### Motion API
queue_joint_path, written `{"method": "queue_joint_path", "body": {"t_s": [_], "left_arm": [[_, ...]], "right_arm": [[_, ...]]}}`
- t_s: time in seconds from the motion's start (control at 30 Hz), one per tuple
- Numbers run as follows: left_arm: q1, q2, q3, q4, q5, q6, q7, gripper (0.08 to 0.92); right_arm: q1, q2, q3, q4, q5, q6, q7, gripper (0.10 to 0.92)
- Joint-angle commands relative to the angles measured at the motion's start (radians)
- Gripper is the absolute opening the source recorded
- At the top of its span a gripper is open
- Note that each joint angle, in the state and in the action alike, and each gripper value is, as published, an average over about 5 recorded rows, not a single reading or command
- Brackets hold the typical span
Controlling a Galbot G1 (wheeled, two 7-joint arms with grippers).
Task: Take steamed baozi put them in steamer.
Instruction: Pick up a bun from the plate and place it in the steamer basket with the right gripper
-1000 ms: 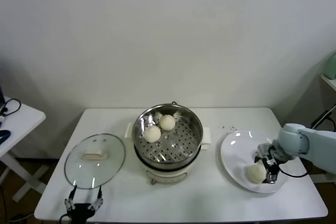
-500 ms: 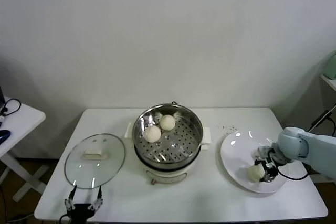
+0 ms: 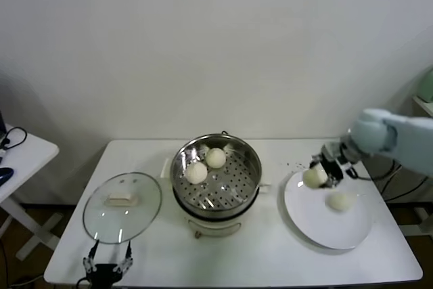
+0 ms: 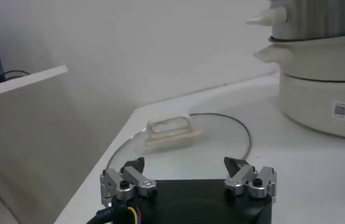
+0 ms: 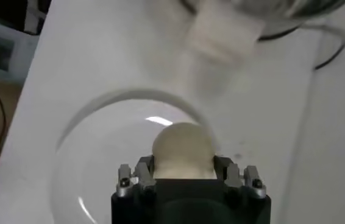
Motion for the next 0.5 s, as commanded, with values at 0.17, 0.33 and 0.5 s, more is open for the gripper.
{"method": "queue_joint_path", "body": {"t_s": [0.17, 0.33, 0.5], "left_arm": [[-0.005, -0.002, 0.002, 0.001, 0.005, -0.001, 0.000, 0.823], [-0.006, -0.002, -0.003, -0.001, 0.003, 0.000, 0.000, 0.823], [-0.008, -0.003, -0.006, -0.004, -0.001, 0.001, 0.000, 0.823]], "right_arm": [[0.405, 0.321, 0.161, 0.139, 0.285, 0.212, -0.098, 0.636], [0.302, 0.386, 0.182, 0.309, 0.155, 0.306, -0.031, 0.630], [0.100, 0.427, 0.179, 0.313, -0.202, 0.418, 0.016, 0.612]]}}
